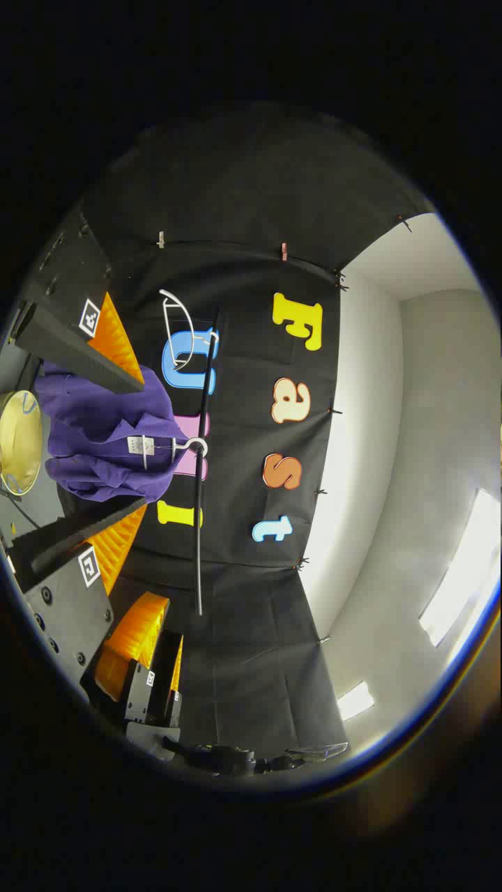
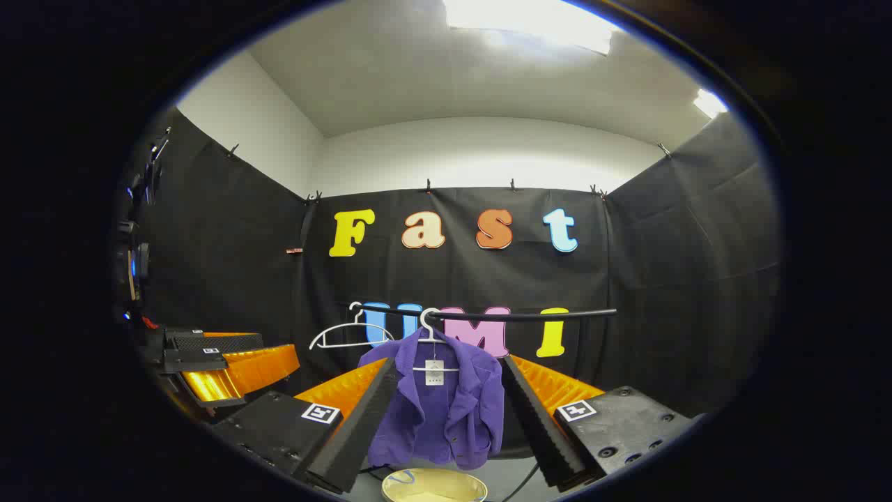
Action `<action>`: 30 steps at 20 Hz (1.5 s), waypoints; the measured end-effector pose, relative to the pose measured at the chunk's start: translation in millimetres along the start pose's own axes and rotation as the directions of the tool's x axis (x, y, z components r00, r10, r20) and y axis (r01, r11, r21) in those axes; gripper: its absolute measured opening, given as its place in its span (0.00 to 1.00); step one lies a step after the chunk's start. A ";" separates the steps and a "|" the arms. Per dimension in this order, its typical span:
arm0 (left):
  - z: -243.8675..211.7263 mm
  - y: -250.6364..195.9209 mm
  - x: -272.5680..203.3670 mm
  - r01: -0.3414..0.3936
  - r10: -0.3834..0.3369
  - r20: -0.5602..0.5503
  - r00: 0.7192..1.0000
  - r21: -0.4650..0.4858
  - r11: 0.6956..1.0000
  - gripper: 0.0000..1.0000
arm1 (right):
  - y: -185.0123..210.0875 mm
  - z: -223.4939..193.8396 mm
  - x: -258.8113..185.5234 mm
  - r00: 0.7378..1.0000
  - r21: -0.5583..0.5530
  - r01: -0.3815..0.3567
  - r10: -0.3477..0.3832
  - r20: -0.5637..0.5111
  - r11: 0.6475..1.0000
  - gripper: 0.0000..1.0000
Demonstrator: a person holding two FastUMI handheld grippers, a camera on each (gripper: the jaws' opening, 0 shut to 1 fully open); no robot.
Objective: Grasp the clothes on the hanger with both hands and then place them into the laundry hamper below.
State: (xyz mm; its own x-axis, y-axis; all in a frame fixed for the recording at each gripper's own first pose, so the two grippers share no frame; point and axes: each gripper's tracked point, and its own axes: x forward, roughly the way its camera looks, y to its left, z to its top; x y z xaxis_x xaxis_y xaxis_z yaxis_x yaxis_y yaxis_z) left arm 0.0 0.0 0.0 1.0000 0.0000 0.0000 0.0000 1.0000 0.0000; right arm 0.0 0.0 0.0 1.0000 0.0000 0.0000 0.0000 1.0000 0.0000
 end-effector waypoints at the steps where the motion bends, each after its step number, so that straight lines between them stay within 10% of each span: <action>1: -0.1 3.0 -0.3 -0.004 0.004 0.005 1.000 0.005 1.000 0.93 | 0.7 -1.2 -2.0 1.000 0.003 0.000 0.000 -0.002 1.000 0.97; 30: 5.9 35.8 -27.7 0.118 -0.118 0.015 0.993 0.028 0.993 0.93 | 52.5 -15.6 -21.6 0.997 0.021 0.069 -0.068 -0.041 0.997 0.97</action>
State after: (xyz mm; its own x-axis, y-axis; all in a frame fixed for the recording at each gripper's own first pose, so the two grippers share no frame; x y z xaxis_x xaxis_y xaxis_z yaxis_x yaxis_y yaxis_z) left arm -27.7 35.8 5.9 0.9929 -0.1182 0.0148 0.1178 0.9926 0.0282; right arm -21.6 52.5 -15.6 0.9968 -0.0682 -0.0415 0.0691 0.9974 0.0211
